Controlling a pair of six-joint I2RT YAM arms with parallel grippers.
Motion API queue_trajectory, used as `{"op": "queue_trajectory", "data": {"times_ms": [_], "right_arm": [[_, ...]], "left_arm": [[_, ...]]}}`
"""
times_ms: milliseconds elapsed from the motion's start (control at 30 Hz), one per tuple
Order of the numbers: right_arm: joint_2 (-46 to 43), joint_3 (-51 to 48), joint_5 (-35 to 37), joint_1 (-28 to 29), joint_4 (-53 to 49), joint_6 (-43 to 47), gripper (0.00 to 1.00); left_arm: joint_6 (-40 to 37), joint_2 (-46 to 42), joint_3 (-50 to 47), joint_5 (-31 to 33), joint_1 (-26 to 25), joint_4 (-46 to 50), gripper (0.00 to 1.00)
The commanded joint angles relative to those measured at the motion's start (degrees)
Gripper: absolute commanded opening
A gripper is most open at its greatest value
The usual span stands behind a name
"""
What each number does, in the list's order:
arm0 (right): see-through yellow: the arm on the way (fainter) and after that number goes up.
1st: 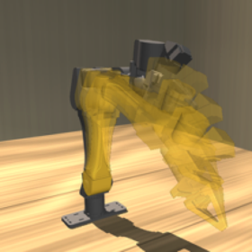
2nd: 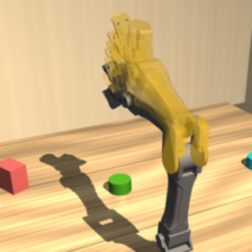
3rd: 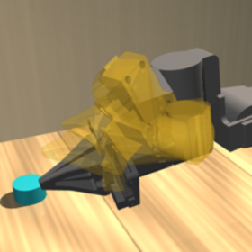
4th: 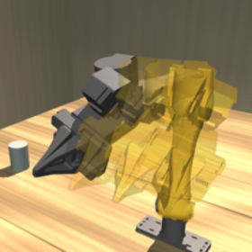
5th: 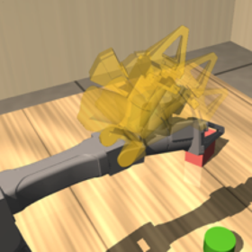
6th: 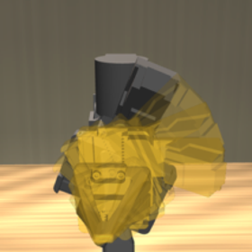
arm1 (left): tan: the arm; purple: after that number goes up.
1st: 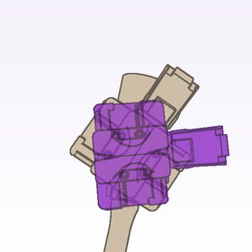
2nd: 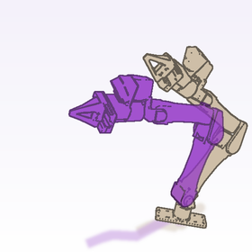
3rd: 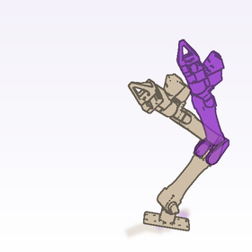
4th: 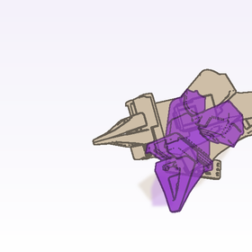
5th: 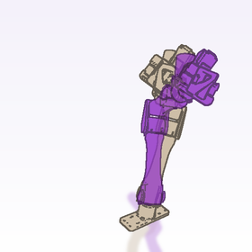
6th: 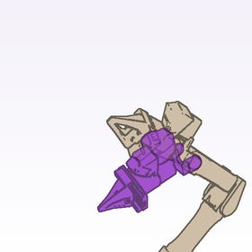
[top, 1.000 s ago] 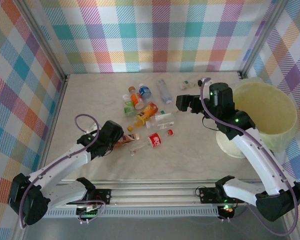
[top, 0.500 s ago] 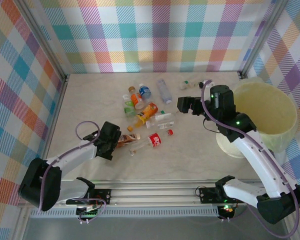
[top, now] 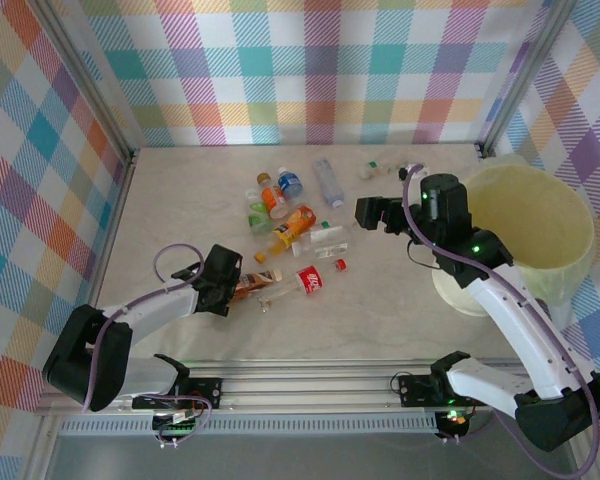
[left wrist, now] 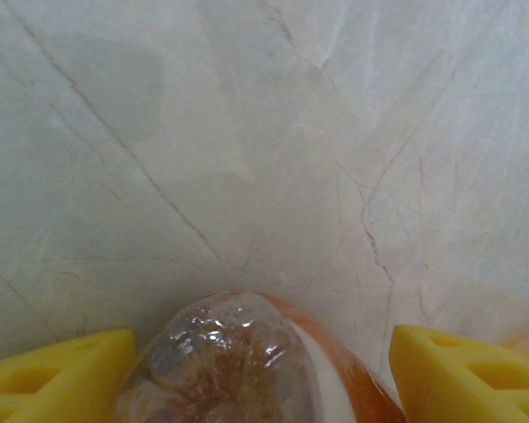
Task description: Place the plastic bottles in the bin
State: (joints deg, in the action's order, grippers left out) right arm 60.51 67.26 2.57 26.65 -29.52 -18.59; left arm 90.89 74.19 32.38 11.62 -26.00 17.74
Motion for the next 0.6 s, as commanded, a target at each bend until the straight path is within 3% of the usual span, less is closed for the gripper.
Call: {"op": "queue_trajectory", "data": {"times_ms": [0,400,567], "right_arm": [[-0.59,-0.39,-0.61,0.39,1.87,0.97,1.0],[-1.05,-0.77,-0.9,0.42,2.75,1.8,1.0],[-2.18,-2.56,-2.53,0.42,5.54,1.83,1.0]], "left_arm": [[1.27,-0.16,-2.04,6.11,0.92,-8.47,0.7],[-4.64,-5.65,-3.33,9.08,1.92,-11.65,0.57],[-16.14,-13.04,-2.94,9.67,2.18,-13.14,0.59]]}}
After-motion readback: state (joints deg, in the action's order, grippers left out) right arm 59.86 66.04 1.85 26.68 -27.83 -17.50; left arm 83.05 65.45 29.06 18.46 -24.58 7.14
